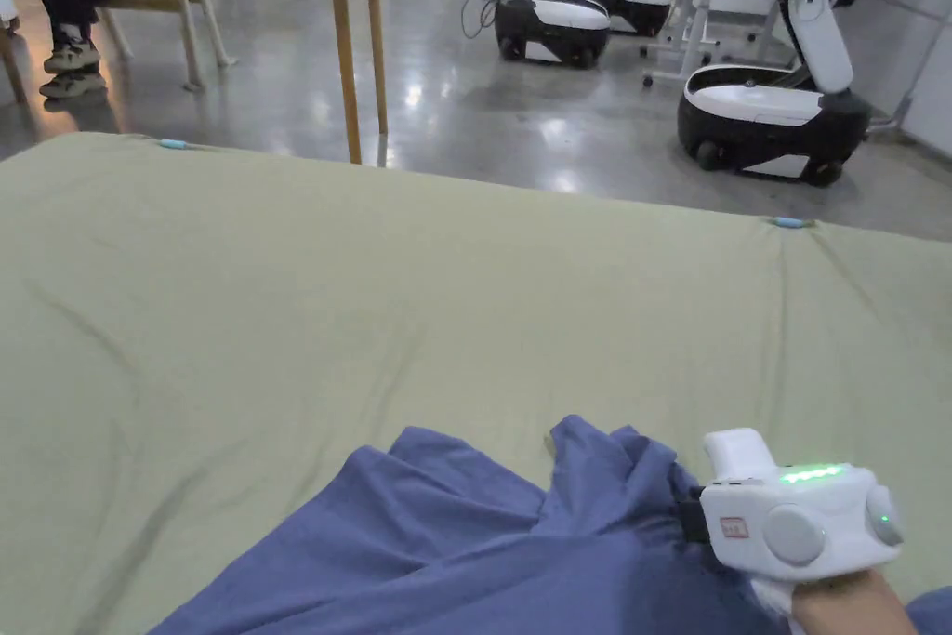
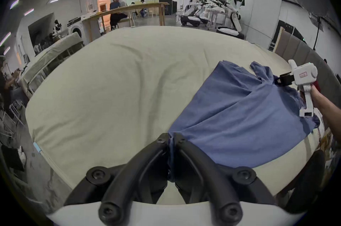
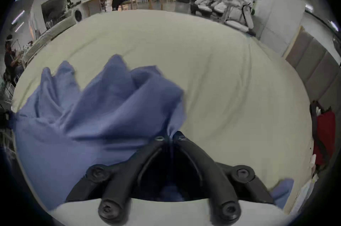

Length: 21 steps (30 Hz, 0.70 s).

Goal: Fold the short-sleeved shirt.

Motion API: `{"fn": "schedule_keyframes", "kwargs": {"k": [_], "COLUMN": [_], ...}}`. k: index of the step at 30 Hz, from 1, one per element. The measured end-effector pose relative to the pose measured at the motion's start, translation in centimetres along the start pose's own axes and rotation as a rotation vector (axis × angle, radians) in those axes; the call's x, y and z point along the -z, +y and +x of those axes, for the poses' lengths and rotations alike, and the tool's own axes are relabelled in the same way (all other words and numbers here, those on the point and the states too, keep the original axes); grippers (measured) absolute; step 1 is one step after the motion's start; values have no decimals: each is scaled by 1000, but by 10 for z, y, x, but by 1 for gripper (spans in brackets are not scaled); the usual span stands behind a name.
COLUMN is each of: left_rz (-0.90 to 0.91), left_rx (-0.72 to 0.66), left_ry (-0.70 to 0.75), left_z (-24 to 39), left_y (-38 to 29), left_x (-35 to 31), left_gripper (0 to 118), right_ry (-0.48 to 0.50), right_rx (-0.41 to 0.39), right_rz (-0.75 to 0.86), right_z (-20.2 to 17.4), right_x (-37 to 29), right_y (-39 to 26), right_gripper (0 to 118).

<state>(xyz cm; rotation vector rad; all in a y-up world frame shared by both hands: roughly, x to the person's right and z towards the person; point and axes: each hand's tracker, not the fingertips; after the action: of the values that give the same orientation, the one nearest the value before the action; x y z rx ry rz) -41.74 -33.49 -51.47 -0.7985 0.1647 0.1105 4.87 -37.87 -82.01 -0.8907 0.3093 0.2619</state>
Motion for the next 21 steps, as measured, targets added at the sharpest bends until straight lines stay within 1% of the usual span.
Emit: {"fn": "schedule_keyframes", "kwargs": {"k": [1, 3, 4, 6, 9, 11, 13, 15, 17, 19, 21], "left_rz": [-4, 0, 1, 12, 20, 41, 83, 144, 208, 280, 371], "left_rx": [-16, -40, -42, -30, -6, 14, 26, 39, 59, 62, 48], "left_ry": [-16, -37, -43, -47, -62, -58, -51, -46, -37, -28, -33], "left_z": [-1, -2, -2, -1, -3, -1, 1, 4, 11, 18, 22], "left_y": [0, 1, 3, 9, 29, 55, 84, 117, 154, 190, 225], "left_x": [3, 9, 10, 10, 13, 11, 6, 0, -14, -31, -47], "left_gripper": [2, 2, 2, 2, 2, 2, 2, 2, 2, 2, 2], "right_ry": [30, 46, 79, 78, 95, 106, 90, 51, 27, -18, -43], "right_rx": [26, 41, 80, 137, 183, 191, 175, 143, 130, 101, 99], "right_rz": [-32, -12, 8, 77, 195, 266, 346, 437, 522, 579, 624], "right_z": [-3, -1, 3, 11, 23, 30, 34, 38, 45, 53, 62], "right_x": [-4, -15, -25, -51, -106, -146, -186, -229, -269, -306, -337], "right_y": [-4, -8, -7, -7, 3, 12, 25, 39, 59, 79, 101], "right_gripper": [6, 6, 6, 6, 6, 6, 6, 6, 6, 6, 6]}}
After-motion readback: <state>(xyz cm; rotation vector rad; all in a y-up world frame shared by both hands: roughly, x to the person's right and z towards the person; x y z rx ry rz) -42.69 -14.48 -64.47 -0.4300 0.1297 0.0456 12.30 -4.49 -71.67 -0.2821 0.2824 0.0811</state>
